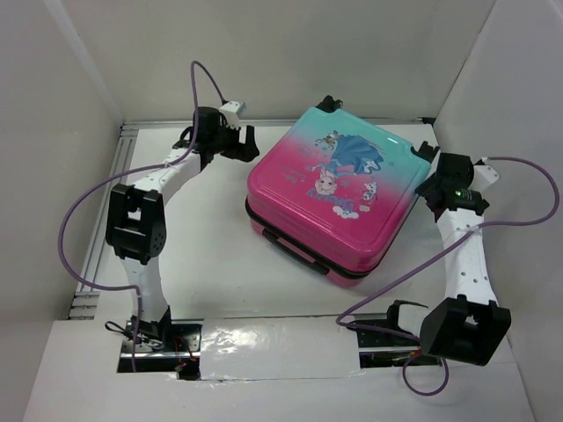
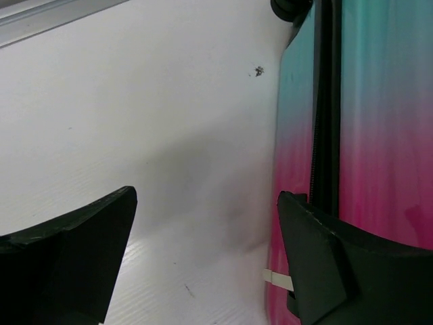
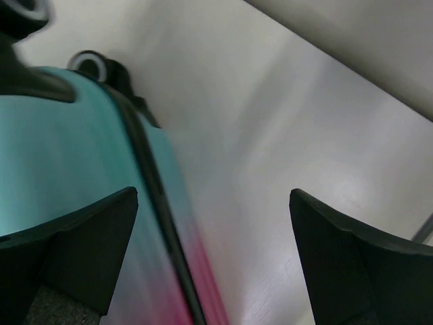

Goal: Pack the luggage

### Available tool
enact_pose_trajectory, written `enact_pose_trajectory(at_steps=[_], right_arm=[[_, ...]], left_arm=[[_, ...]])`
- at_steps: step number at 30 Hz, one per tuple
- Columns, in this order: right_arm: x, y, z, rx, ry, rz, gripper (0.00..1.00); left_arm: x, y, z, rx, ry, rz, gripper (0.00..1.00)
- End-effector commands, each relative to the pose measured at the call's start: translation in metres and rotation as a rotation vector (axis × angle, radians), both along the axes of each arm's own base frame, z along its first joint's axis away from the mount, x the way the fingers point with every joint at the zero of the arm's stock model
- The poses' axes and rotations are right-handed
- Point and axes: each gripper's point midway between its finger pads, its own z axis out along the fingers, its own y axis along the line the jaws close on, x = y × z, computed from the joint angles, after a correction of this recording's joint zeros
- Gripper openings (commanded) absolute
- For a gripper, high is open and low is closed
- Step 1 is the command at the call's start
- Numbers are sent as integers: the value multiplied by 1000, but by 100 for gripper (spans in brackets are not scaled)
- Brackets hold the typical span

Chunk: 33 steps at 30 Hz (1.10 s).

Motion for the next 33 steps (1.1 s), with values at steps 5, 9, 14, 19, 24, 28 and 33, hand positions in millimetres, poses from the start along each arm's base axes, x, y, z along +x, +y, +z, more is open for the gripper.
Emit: enact_pose_trajectory(at_steps=[5,9,14,19,24,28,33], right_arm=[[21,5,-48,69,49,18,100],[56,11,-60,80,34,96,100],[101,41,-79,24,79,200,100],[138,71,-104,44,102,293,100],[185,109,-110,64,56,439,100],[216,137,-128,74,70,564,100],[246,198,-131,73,30,765,100]], left_arm=[[-49,-32,-22,-59,-14,-166,96],[-99,-69,-12,-114,-74,-380,96],[-142,-109,-13,-79,-124,-548,96],[-181,-138,-5,-58,-182,-665,96],[-233,-148,-19,-53,-148,-713,95],[-279,-150,-3,-108,-219,-747,95],[-311,-161,-2,-109,-243,-796,95]])
